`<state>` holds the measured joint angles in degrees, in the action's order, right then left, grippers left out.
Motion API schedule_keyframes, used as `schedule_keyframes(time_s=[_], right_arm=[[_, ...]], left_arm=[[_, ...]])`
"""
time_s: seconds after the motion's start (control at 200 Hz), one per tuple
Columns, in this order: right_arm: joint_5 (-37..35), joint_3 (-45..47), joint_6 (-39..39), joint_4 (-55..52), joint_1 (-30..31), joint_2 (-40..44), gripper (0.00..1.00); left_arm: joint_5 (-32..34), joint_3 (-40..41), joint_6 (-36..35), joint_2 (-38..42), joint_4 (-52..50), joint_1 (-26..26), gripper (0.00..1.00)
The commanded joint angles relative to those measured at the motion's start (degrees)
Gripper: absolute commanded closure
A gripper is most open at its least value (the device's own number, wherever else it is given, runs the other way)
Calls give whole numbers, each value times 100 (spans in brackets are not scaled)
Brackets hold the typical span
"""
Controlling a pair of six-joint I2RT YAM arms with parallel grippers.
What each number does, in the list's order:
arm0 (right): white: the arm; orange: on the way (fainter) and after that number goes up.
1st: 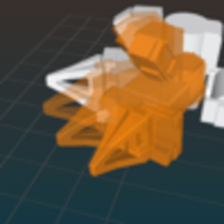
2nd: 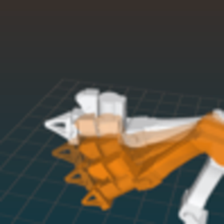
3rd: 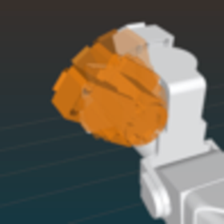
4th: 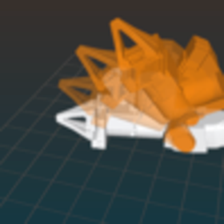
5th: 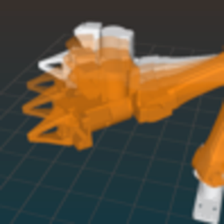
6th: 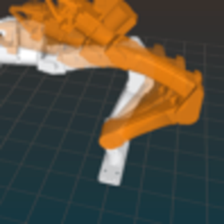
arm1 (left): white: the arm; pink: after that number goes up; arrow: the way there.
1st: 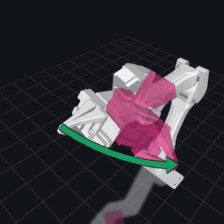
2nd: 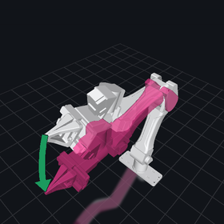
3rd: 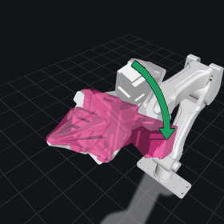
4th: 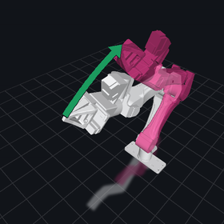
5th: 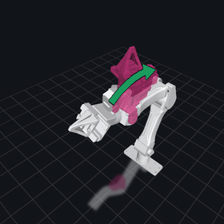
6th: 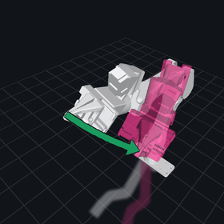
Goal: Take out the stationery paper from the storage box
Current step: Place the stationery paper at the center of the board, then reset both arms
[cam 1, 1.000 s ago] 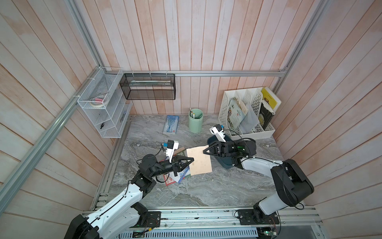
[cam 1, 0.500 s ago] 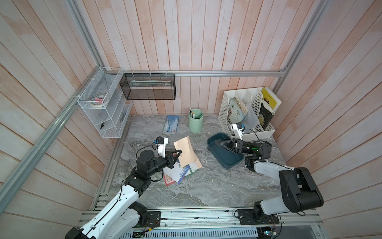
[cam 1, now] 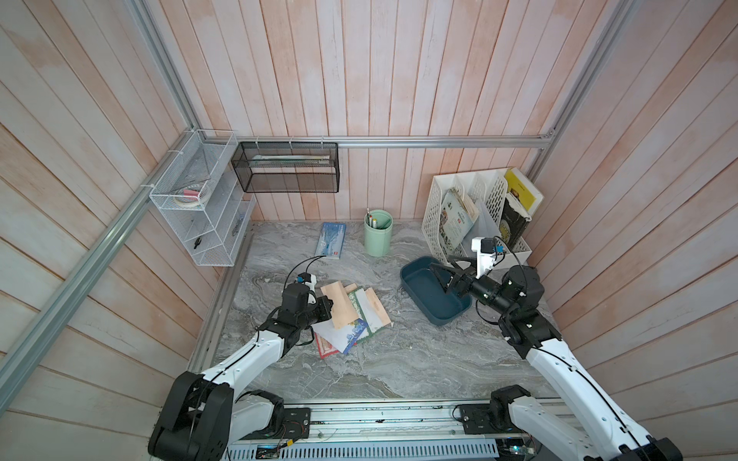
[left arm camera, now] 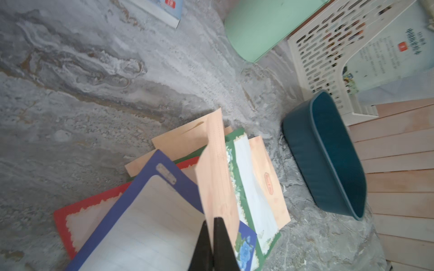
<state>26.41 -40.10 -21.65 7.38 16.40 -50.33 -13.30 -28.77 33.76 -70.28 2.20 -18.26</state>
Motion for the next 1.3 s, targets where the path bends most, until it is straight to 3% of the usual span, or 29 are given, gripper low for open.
schedule_keyframes(time_s=[0.0,0.06,0.165,0.24,0.31,0.57,0.685,0.795,0.85,0.925,1.04,1.15,1.295], right_arm=[[-731,106,482,-826,-17,98,2],[-799,127,452,-830,-14,123,2],[-1024,64,479,-938,-12,85,2],[-1129,37,486,-988,-15,38,2],[-1202,26,487,-1008,-14,1,2],[-2187,58,444,-1103,-7,48,2],[-3235,127,352,-1016,-6,134,2],[-4102,510,564,-317,-6,161,2],[-3999,901,919,485,-17,105,2],[-3935,1358,1040,1410,-14,-89,2],[-4288,1729,1380,2222,-11,-521,2],[-5259,2403,2149,3785,-114,-1277,2],[-5096,2865,1963,5089,-641,-2287,2]], left_arm=[[103,131,262,-226,304,24,100],[20,206,301,-307,439,24,92],[113,267,353,-310,323,27,43],[301,261,351,-186,-8,30,25],[569,182,395,10,-561,24,1],[2162,-644,591,1077,-3401,24,0],[3029,-867,438,1806,-3699,24,0],[3397,-531,-558,2417,-2419,25,0],[3379,-305,-1202,2610,-1717,29,0],[3570,-207,-1547,2694,-1127,29,0],[3258,809,-2847,2778,1282,27,0],[3269,1532,-3670,2380,3110,154,0],[2057,1888,-3496,1189,4442,1214,0]])
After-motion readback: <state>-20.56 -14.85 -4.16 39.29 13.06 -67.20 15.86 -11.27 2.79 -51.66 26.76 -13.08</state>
